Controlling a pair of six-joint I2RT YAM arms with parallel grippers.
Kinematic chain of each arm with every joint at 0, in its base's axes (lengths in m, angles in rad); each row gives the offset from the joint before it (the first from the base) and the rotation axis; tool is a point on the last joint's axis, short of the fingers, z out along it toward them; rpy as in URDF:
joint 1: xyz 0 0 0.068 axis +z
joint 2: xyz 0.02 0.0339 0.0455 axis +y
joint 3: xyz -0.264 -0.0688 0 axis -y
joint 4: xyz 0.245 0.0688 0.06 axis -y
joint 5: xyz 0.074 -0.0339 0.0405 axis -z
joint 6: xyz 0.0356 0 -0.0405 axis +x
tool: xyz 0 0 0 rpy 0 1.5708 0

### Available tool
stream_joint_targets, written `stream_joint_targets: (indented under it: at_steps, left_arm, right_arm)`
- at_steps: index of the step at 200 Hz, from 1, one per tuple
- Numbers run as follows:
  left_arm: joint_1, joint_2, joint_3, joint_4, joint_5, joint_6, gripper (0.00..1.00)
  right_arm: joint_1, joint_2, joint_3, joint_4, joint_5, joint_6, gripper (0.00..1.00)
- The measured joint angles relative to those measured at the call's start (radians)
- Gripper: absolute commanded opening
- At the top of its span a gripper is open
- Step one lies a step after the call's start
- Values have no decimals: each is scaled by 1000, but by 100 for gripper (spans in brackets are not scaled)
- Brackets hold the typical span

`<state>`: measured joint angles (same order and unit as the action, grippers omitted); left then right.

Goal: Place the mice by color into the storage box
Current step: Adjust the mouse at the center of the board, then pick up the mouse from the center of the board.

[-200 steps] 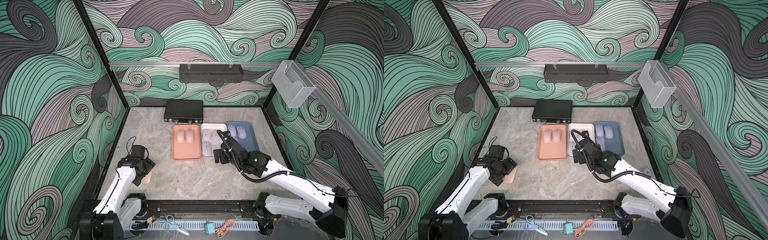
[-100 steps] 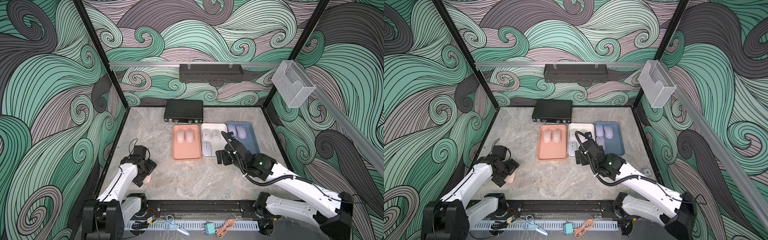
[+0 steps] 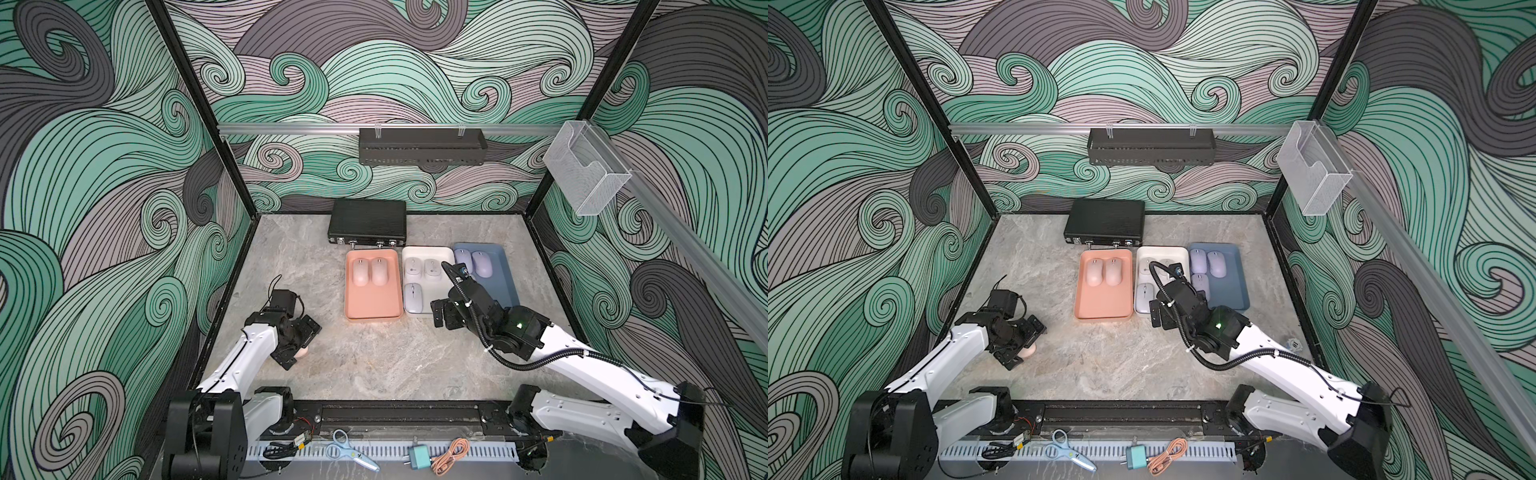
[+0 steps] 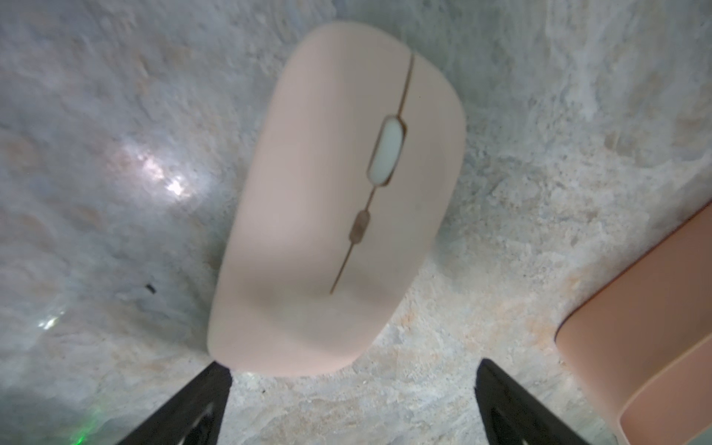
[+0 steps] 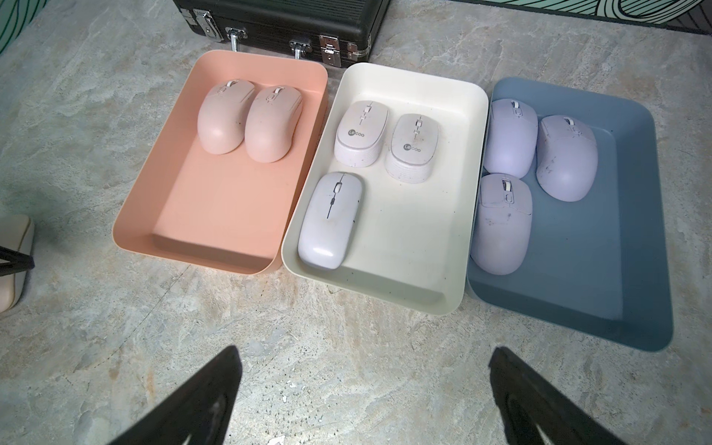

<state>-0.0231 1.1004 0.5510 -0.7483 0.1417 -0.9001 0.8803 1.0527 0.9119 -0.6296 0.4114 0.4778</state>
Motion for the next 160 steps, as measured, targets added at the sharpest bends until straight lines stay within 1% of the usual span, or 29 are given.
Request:
stream_joint_targets:
  at_steps: [7,21,50,74,103,126,148,160]
  left_arm:
    - [-2,11,18,-15,-16,6,95]
    - [-7,37,61,-47,-61,18,89]
    - [-8,99,152,-99,-170,46,85]
    - [-13,161,185,-101,-229,80,84]
    - [-33,258,189,-81,-252,115,84]
    - [-64,282,187,-56,-272,133,83]
    - [-82,283,174,-25,-282,142,77]
    - [-87,286,168,-18,-295,141,71]
  right_arm:
    - [0,2,0,2,-2,-2,100]
    - [0,5,0,9,-5,-5,100]
    - [-5,13,0,28,-16,-8,100]
    - [-5,24,0,42,-29,-10,100]
    - [-5,27,0,51,-42,-14,100]
    - [-7,27,0,51,-50,-19,100]
    - [-11,20,0,51,-53,-25,100]
    - [-14,16,0,51,-54,-26,100]
